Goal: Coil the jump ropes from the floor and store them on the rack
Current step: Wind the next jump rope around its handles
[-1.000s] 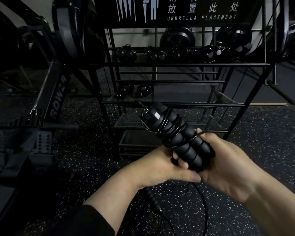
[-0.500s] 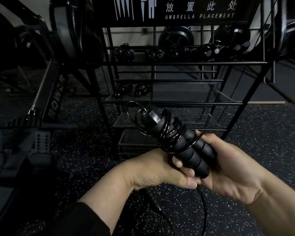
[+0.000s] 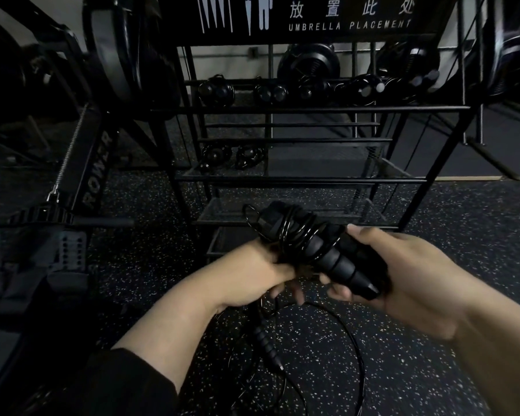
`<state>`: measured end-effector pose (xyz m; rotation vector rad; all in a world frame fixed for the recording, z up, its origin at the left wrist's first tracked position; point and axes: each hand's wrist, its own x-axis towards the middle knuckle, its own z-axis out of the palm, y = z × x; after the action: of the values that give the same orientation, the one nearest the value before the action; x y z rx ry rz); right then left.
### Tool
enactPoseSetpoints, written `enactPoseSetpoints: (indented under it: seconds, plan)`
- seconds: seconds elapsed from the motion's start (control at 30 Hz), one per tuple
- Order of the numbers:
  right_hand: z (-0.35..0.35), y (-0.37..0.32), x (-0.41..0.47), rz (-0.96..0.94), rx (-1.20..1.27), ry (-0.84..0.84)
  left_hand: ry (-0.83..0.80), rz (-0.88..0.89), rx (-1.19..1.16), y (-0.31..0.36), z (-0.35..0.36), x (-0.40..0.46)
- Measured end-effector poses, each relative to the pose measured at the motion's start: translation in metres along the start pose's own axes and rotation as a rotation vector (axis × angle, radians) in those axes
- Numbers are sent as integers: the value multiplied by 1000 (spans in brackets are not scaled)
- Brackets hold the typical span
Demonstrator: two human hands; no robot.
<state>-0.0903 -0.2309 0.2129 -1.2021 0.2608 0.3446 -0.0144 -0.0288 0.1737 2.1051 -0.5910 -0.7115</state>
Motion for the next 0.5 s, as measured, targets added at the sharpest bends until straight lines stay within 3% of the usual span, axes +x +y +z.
enactPoseSetpoints:
  seconds: [0.13, 0.3, 0.43, 0.5]
  plan:
    - [-1, 4, 4, -88, -38, 65, 52, 20, 39, 3, 2, 0]
    - [0, 5, 5, -255, 7, 132, 25, -49, -180, 6, 4, -2]
    - [-4, 7, 8, -351, -296, 277, 18, -60, -309, 15, 8, -3]
    - [-7, 8, 10, -392, -579, 359, 18, -98, -312, 17, 7, -3]
